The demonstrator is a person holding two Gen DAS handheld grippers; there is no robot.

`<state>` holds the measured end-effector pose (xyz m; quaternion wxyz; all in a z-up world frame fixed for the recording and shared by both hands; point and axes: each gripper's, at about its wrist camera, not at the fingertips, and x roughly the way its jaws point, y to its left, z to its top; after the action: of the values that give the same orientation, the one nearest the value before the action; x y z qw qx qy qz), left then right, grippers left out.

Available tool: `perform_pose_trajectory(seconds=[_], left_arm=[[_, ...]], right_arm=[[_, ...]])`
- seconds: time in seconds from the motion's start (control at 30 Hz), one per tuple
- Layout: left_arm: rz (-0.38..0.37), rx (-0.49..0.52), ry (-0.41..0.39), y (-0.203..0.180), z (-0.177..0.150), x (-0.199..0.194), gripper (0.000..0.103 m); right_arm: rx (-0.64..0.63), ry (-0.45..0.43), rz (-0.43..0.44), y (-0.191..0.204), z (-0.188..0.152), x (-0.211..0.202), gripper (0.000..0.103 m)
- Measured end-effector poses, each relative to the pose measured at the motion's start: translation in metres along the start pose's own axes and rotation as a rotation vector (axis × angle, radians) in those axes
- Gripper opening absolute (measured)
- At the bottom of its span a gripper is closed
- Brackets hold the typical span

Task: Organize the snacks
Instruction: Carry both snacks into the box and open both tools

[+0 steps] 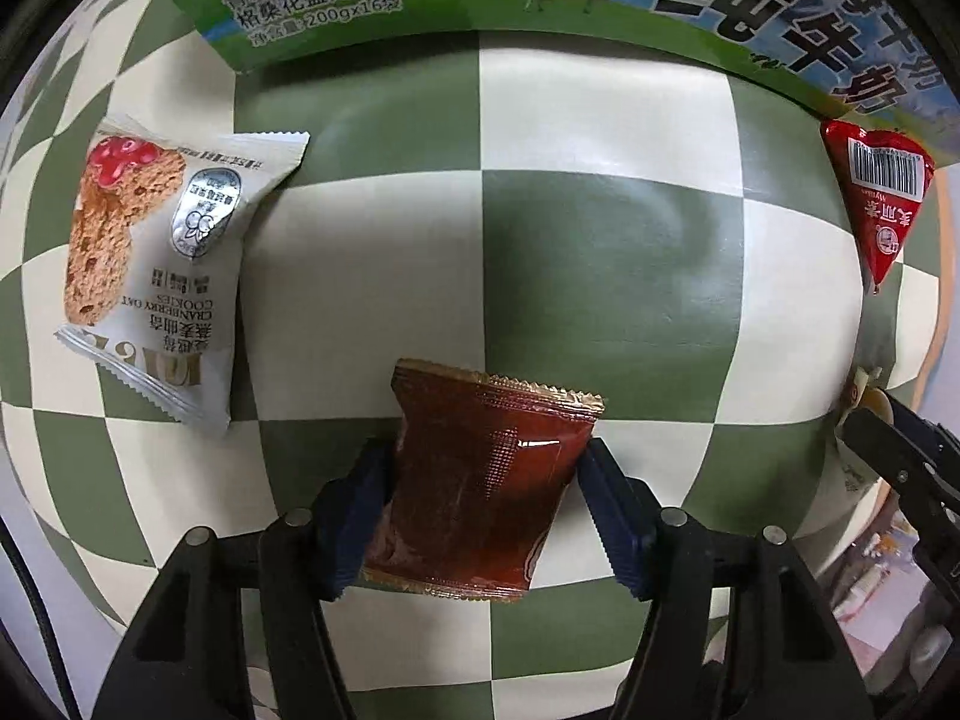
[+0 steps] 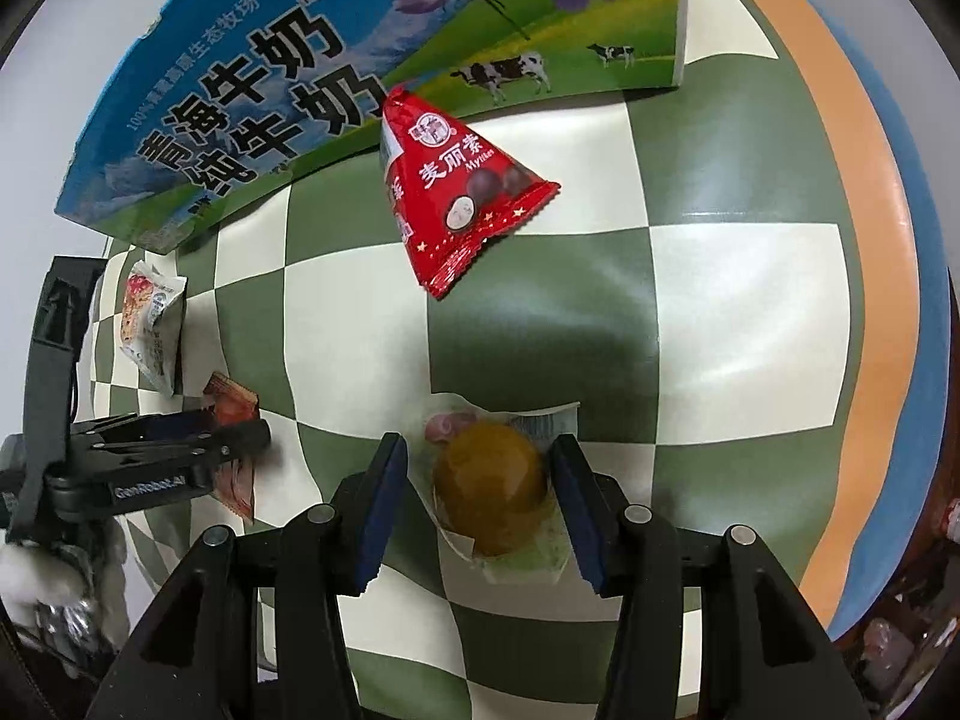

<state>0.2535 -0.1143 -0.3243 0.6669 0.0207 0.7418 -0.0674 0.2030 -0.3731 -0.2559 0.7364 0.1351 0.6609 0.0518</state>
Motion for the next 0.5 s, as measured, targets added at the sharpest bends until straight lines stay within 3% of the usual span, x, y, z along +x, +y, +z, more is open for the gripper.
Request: perform_pose_trajectory(seconds=[0.1, 0.17, 0.37, 0.5], left_arm=[[0.033, 0.010, -0.050, -0.012, -0.013, -0.011, 0.057], [0.045, 0.013, -0.079, -0.014, -0.020, -0.022, 0.056], [-0.011, 0.014, -0.124, -0.027, -0.040, -0.058, 0.055], [-0.054, 0.010, -0.142, -0.043, -0.022, -0.088, 0.055]], right_arm=[[-0.020, -0.013, -0.016, 0.001, 0.000, 0.001, 0.052], [-0.038, -0.032, -0.022, 0.004, -0.003, 0.000, 0.039], [-0.079, -0.066, -0.030, 0.010, -0.005, -0.011, 0.039], [-0.061, -0.087, -0.004, 0.011, -0.004, -0.018, 0.039]])
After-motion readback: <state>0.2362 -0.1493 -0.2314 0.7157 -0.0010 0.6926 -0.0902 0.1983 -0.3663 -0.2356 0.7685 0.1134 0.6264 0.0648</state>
